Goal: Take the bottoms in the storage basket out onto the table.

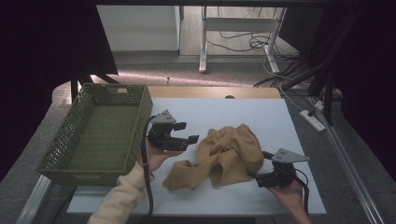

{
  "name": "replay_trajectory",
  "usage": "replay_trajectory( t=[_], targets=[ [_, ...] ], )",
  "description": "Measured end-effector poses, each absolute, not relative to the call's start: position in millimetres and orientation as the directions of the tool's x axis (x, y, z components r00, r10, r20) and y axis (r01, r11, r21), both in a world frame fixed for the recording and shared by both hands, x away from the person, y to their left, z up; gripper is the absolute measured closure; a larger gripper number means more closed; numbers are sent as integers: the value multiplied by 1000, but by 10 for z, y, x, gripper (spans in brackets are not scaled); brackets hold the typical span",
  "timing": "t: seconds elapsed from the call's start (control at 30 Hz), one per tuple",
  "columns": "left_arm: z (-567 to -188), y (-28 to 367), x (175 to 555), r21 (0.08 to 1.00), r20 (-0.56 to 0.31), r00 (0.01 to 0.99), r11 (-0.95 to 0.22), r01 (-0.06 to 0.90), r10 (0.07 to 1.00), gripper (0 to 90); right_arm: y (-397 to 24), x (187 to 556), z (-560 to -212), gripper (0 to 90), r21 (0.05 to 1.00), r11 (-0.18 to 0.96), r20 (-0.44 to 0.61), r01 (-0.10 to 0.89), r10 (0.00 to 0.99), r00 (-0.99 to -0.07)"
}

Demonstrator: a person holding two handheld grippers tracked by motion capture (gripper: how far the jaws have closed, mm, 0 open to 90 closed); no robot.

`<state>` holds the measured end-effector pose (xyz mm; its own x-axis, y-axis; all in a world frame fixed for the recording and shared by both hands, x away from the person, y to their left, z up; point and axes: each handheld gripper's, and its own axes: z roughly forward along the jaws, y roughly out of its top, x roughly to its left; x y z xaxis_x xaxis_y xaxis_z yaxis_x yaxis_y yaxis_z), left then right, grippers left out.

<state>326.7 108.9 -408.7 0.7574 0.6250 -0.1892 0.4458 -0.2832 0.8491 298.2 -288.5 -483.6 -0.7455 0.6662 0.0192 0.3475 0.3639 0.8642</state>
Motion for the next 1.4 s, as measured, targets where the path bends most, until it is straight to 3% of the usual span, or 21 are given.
replay_trajectory(
  t=[0.67,1.4],
  targets=[
    [-4119,1702,2799,862,-178,723,-250,442,667,266,-2882,2957,-4826,78,862,367,14,348,670,-742],
    [-4416,2238,2393,839,-169,655,-242,488,736,259,-2894,2960,-4821,78,865,362,17,348,671,-742]
  ],
)
